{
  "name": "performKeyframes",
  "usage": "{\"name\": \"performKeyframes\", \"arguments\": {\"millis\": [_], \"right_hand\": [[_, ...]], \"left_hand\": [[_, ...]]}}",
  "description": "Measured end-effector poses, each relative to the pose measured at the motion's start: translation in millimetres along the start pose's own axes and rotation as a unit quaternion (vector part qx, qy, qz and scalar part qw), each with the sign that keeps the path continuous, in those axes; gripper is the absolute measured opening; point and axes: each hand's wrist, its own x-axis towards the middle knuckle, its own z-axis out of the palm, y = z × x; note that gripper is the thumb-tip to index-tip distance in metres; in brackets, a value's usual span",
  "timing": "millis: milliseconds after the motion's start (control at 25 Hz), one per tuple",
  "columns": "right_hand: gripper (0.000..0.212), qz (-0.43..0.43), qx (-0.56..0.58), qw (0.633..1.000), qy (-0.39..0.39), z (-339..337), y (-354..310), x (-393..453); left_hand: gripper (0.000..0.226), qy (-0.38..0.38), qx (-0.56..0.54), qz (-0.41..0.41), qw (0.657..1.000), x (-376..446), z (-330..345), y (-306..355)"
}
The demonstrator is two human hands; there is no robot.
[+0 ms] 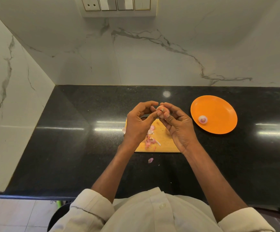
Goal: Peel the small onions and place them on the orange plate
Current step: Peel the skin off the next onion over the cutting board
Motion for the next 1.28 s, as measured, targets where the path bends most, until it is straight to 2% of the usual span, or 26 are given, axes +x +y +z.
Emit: {"name": "performKeyframes", "arguments": {"millis": [160,440,640,760,960,1080,1280], "right_hand": [[0.037,-0.004,-0.021,1.0,0.002,2,1,0],[0.033,0.012,0.027,1.0,0.002,5,2,1],[0.043,0.013,0.019,1.0,0.017,6,0,1],[0.043,0.011,0.002,1.0,0.019,6,1,2],[0.033,0.027,0.012,0.999,0.012,6,3,0],[0.033,0.028,0.015,0.999,0.005,11,6,1],[0.032,0.031,0.044,0.998,0.013,14,7,0]], "left_hand": [[0.015,0.026,0.015,0.022,0.999,1,1,-1],[0.015,0.061,-0.066,-0.067,0.994,-3,6,-4],[0.019,0.052,-0.079,-0.071,0.993,0,4,-3],[0.018,0.034,-0.021,-0.039,0.998,0,1,-4],[0.006,0.051,0.06,0.01,0.997,2,3,-6],[0.012,0.076,0.052,-0.028,0.995,2,5,-7],[0.013,0.098,-0.028,-0.09,0.991,2,7,-8]]}}
